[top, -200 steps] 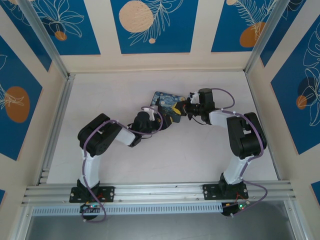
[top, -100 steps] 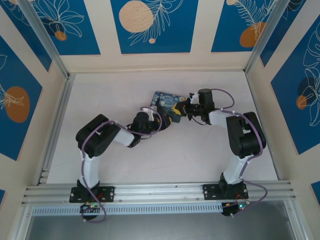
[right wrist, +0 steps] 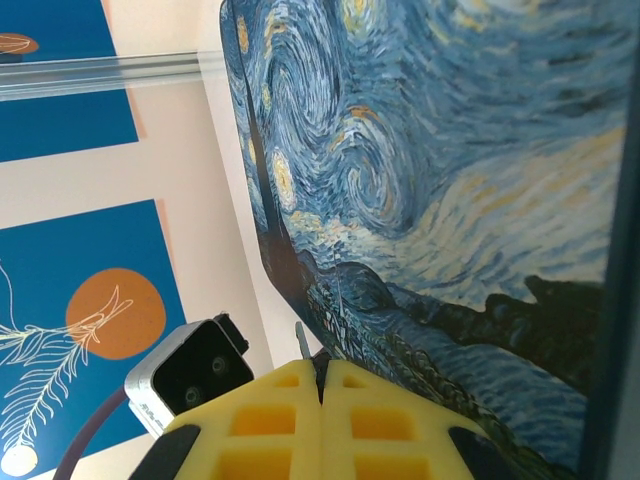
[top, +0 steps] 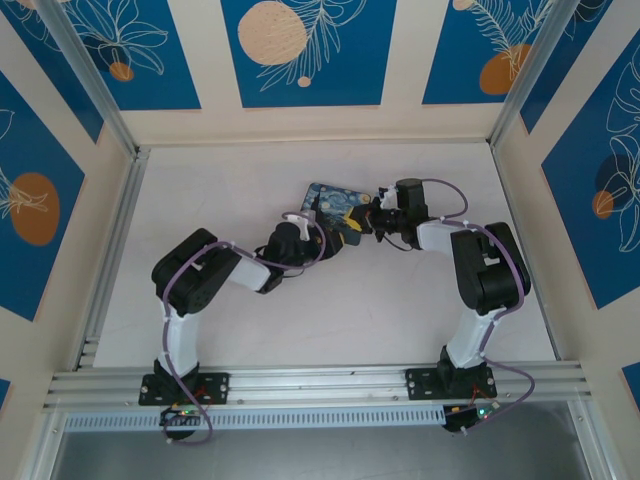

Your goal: Unlock the padlock with the key

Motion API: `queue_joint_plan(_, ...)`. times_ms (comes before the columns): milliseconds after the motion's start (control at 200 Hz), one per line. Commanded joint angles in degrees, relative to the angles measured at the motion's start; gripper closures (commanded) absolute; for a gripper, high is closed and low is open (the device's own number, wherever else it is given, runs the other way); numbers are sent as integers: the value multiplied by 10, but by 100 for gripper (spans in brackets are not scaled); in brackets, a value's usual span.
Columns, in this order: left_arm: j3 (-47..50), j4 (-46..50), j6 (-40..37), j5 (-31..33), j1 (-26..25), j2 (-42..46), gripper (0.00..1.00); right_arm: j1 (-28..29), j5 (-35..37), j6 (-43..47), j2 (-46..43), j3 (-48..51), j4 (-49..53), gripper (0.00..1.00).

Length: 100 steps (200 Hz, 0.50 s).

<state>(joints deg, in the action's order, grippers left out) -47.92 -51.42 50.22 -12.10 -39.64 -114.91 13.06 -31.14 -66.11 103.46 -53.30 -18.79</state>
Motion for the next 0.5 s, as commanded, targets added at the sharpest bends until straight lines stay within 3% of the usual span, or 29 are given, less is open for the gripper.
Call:
queue_joint_plan(0,-16,35,-30,31,-4,-11,33,2,-14,6,7,-12,1,100)
queue_joint_plan(495,-44,61,-55,49,-15,-40,49,4,-14,6,8,-12,1,100)
